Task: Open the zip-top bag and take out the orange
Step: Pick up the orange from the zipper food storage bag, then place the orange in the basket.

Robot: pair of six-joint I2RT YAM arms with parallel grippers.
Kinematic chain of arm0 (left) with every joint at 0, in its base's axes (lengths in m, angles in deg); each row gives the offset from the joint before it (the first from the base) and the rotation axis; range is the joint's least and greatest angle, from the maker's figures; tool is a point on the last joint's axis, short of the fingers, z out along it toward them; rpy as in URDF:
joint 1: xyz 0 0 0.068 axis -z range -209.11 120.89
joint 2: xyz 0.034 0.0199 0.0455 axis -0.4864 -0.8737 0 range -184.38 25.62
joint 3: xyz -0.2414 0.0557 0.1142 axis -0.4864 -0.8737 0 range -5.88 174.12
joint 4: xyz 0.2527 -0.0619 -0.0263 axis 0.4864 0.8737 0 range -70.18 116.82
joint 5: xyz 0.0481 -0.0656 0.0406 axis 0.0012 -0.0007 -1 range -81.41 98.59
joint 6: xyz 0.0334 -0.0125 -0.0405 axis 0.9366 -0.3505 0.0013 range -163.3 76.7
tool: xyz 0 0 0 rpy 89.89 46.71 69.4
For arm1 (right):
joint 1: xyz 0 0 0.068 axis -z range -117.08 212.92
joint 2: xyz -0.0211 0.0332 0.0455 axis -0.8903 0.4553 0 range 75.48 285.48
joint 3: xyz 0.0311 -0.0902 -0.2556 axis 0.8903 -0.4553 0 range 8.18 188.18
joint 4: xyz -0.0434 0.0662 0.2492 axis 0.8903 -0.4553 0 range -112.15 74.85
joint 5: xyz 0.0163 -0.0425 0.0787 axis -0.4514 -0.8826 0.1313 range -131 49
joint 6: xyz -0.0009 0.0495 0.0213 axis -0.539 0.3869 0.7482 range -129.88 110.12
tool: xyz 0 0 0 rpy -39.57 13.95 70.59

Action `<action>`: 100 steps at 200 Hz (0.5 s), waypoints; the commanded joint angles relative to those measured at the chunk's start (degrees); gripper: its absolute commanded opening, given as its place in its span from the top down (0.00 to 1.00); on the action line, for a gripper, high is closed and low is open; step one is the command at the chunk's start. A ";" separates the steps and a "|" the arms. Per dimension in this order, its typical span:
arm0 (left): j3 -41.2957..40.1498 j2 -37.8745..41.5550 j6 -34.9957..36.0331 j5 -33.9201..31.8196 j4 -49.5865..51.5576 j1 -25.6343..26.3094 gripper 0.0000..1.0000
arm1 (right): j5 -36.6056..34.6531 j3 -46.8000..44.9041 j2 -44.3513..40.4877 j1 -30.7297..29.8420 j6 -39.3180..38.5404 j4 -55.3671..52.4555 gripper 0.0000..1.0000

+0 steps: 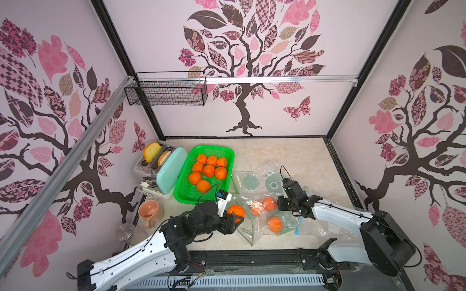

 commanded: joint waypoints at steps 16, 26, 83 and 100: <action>9.34 -5.69 3.13 -9.57 7.80 -13.45 0.63 | 1.50 -0.61 -0.81 -0.31 0.22 -0.17 0.73; 10.02 -10.12 3.82 -7.87 6.68 -18.39 0.64 | 1.77 -0.64 -0.82 -0.31 0.20 -0.11 0.73; 10.22 -32.47 5.36 -5.48 -4.07 -30.09 0.69 | 2.49 -1.05 -1.57 -0.32 0.21 -0.31 0.72; 12.23 -38.28 6.03 -4.74 -4.39 -30.36 0.68 | 2.65 -1.23 -1.75 -0.35 0.17 -0.07 0.72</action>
